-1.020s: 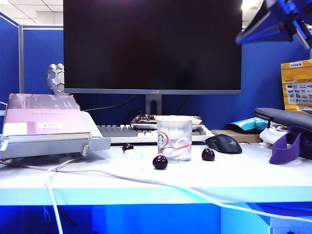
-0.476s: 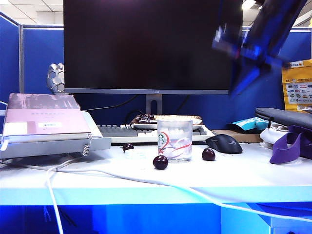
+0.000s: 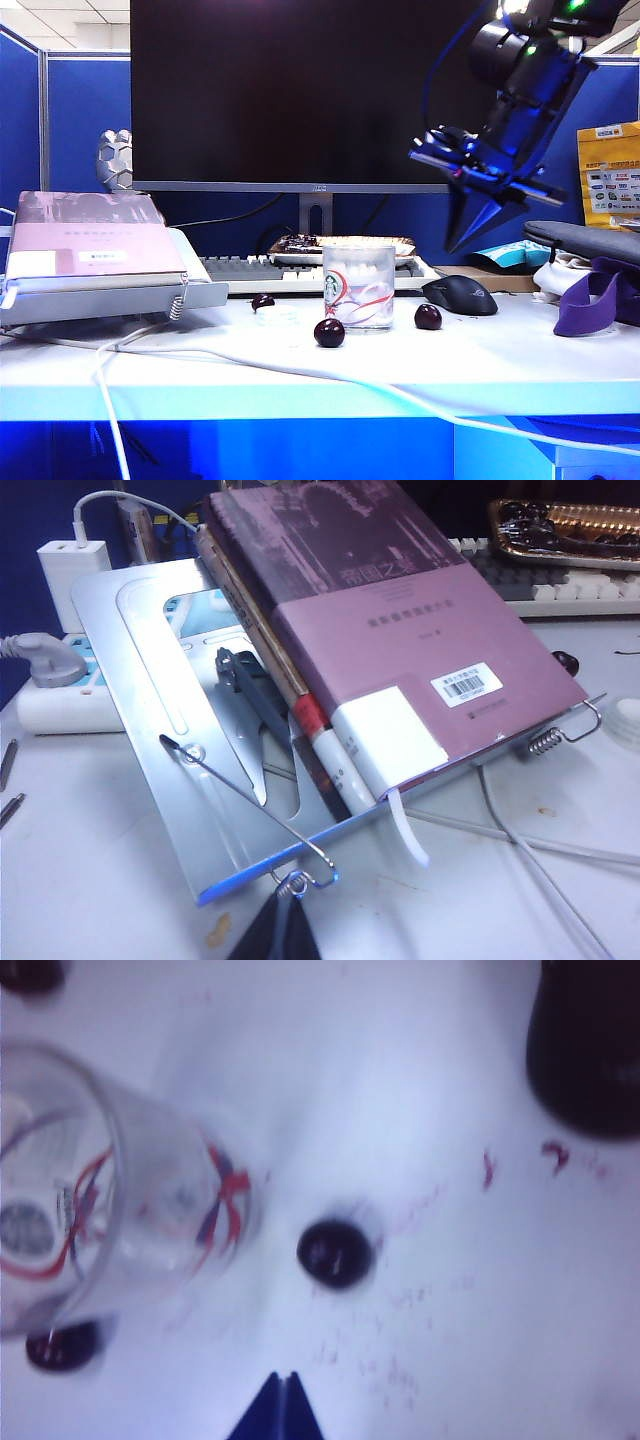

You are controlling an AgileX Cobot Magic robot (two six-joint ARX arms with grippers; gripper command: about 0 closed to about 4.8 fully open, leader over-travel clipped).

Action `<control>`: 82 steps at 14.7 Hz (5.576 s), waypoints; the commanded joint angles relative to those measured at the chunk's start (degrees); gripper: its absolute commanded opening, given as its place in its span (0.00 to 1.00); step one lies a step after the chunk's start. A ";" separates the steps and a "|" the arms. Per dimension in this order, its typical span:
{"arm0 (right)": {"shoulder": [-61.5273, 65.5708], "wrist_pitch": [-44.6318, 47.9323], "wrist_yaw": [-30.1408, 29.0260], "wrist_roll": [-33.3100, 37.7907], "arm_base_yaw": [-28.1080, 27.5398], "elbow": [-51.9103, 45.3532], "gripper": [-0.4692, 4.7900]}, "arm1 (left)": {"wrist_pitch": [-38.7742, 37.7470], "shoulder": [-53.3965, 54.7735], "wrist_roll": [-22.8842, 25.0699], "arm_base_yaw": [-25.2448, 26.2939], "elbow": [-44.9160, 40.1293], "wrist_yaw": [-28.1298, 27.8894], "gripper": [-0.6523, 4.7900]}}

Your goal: Pick up the cherry on the right side of the glass and put it inside the glass.

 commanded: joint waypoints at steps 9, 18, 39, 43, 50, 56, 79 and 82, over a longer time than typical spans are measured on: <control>10.14 -5.66 -0.37 1.20 0.04 10.58 0.62 | -0.70 -0.17 0.26 0.04 -0.02 0.22 0.11; 16.20 -7.17 -0.33 1.75 0.11 12.87 0.72 | -0.70 -0.17 0.26 0.04 -0.02 0.22 0.11; 19.87 -12.26 -0.37 1.75 0.11 14.82 0.71 | -0.68 -0.17 0.26 0.04 -0.02 0.22 0.11; 19.87 -11.80 -0.37 1.75 0.11 14.82 0.59 | -0.68 -0.17 0.26 0.04 -0.02 0.22 0.11; 18.27 -10.54 0.11 1.75 0.00 14.91 0.45 | -0.68 -0.17 0.26 0.04 -0.02 0.22 0.11; 15.10 -6.45 -0.44 1.77 -0.02 14.91 0.52 | -0.70 -0.17 0.26 0.04 -0.02 0.22 0.11; 19.89 -6.27 -1.09 3.26 -0.02 14.88 0.56 | -0.70 -0.17 0.26 0.04 -0.02 0.22 0.11; 19.87 -8.39 -1.07 3.21 -0.02 14.88 0.44 | -0.68 -0.17 0.26 0.04 -0.02 0.22 0.11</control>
